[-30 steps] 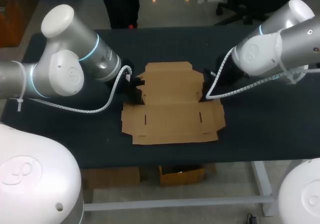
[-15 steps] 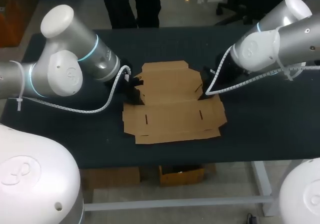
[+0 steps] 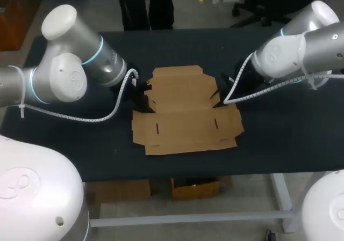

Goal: Assemble the packaging by folding the flat box into shape, placing the metal phone stand inside, and closing the box properly

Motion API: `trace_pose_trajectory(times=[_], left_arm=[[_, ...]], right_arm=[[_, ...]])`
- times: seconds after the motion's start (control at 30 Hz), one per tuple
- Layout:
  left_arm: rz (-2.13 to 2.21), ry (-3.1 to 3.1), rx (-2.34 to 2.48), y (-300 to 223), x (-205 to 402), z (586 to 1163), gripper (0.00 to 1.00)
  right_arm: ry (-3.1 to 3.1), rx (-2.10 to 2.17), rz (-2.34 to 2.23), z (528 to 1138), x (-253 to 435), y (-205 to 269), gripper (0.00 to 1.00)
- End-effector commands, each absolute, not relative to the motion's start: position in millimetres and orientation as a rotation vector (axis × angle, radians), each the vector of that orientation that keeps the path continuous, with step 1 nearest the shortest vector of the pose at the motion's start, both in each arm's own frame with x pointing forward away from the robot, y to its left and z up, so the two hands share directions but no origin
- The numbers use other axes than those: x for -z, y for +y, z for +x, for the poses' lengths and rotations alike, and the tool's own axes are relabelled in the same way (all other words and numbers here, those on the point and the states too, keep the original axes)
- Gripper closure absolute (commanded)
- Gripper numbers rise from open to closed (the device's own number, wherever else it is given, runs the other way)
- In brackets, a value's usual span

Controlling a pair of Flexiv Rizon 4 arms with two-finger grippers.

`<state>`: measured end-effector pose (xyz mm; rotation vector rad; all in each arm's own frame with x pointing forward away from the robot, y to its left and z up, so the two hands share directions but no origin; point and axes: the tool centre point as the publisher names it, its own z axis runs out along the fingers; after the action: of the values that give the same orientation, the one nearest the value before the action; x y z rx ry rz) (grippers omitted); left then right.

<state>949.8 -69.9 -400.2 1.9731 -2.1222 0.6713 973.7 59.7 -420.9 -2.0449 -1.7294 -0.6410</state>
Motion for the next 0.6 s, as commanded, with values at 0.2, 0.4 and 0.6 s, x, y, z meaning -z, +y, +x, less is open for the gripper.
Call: trace_pose_trajectory(times=[0.2,0.4,0.6], left_arm=[[1.976,-2.129,-0.689,-67.6,392.8,947.0,1.00],[1.969,-2.133,-0.695,-68.8,392.0,947.1,1.00],[1.953,-2.146,-0.700,-71.4,392.1,947.2,1.00]], right_arm=[[-1.755,0.674,-2.021,968.0,410.1,60.3,1.00],[-1.768,0.678,-2.000,965.3,410.0,63.6,1.00],[-1.800,0.686,-1.964,964.5,410.5,65.7,1.00]])
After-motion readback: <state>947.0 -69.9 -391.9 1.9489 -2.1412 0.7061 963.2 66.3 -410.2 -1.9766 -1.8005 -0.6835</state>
